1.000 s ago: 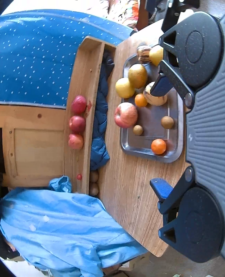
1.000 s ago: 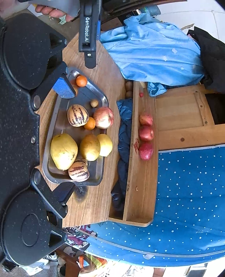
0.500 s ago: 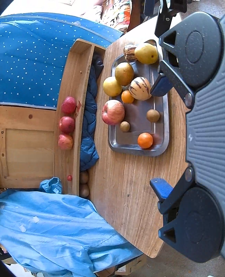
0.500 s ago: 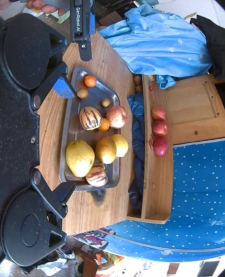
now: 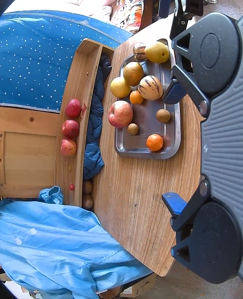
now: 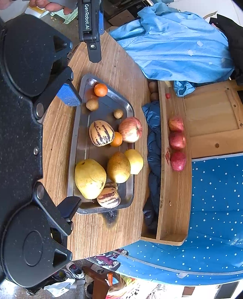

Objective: Organize fruits

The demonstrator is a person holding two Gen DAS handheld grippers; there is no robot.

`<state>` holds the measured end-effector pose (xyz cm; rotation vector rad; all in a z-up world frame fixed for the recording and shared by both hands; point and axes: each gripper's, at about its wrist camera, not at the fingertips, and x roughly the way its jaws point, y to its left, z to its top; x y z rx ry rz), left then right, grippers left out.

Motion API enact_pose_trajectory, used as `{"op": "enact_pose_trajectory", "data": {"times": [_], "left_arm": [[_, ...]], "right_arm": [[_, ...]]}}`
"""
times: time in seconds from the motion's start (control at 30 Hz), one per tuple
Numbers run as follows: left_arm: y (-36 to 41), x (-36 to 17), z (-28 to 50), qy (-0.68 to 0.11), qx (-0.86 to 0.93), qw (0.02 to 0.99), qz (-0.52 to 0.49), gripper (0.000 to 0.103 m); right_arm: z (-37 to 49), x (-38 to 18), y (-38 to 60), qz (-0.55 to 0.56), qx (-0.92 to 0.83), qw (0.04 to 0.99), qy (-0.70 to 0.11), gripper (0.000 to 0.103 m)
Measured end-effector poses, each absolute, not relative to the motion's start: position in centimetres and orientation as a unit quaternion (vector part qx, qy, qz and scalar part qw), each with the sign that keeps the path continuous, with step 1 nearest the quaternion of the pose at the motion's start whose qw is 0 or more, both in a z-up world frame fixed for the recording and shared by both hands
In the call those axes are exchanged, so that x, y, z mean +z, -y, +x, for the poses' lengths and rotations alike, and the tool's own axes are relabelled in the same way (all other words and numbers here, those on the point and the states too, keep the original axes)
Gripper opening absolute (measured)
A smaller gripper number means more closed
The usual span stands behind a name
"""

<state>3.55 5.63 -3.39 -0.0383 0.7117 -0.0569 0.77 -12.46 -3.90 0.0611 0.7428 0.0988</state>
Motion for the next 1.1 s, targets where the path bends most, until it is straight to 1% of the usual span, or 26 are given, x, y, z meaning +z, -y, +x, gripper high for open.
{"op": "enact_pose_trajectory", "data": {"times": [1.1], "left_arm": [[-5.53,-3.59,3.61,-0.352,-0.034,0.935,-0.022,0.102]], "right_arm": [[0.63,-3.88,12.29,0.027,0.043,0.930,-0.363,0.102]]}}
